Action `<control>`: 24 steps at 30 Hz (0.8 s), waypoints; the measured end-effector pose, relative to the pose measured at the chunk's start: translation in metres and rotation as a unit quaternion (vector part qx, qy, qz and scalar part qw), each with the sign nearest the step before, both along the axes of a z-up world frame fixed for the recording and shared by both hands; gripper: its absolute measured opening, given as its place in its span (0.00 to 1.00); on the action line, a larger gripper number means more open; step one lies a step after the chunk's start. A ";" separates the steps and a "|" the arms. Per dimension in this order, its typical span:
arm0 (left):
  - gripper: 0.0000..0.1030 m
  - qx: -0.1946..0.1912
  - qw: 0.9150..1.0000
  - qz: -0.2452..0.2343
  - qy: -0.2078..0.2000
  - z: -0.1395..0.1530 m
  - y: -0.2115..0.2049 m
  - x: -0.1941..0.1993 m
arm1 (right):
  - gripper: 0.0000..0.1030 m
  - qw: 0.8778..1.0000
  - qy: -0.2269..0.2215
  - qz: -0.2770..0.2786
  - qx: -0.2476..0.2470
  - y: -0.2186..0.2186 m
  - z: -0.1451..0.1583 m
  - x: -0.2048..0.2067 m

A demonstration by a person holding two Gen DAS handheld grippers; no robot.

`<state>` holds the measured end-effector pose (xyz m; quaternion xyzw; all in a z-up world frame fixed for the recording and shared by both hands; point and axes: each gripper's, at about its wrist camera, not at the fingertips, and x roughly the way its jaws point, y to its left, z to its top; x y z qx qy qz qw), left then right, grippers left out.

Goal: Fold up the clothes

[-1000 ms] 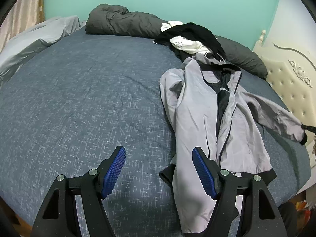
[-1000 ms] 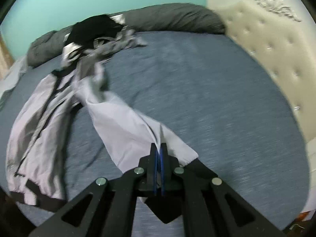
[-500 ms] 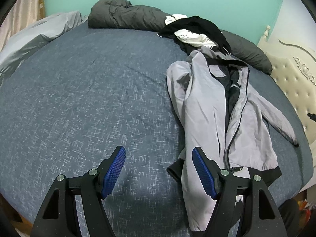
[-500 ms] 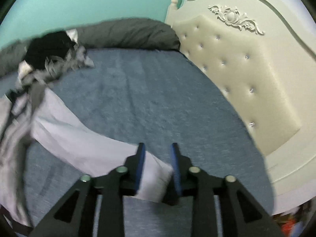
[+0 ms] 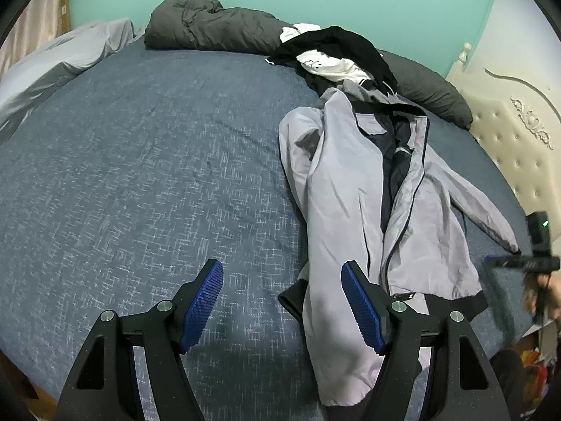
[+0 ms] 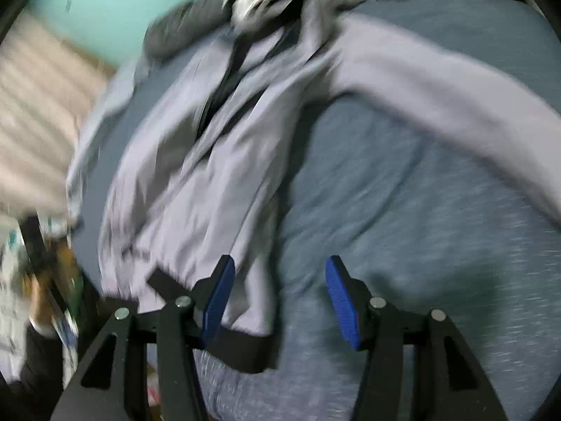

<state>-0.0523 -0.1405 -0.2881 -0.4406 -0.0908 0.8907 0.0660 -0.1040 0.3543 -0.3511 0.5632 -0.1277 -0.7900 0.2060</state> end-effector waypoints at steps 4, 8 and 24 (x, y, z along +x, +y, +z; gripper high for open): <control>0.72 -0.003 1.000 -0.004 0.004 0.005 -0.001 0.005 | 0.53 0.999 -0.031 0.034 0.011 -0.040 -0.025 0.003; 0.72 -0.001 1.000 -0.006 0.006 0.009 -0.001 0.009 | 0.53 0.998 -0.043 0.047 0.019 -0.056 -0.041 0.004; 0.72 -0.001 1.000 -0.022 -0.005 -0.003 0.020 0.005 | 0.00 0.999 0.019 -0.025 0.040 0.018 0.003 0.033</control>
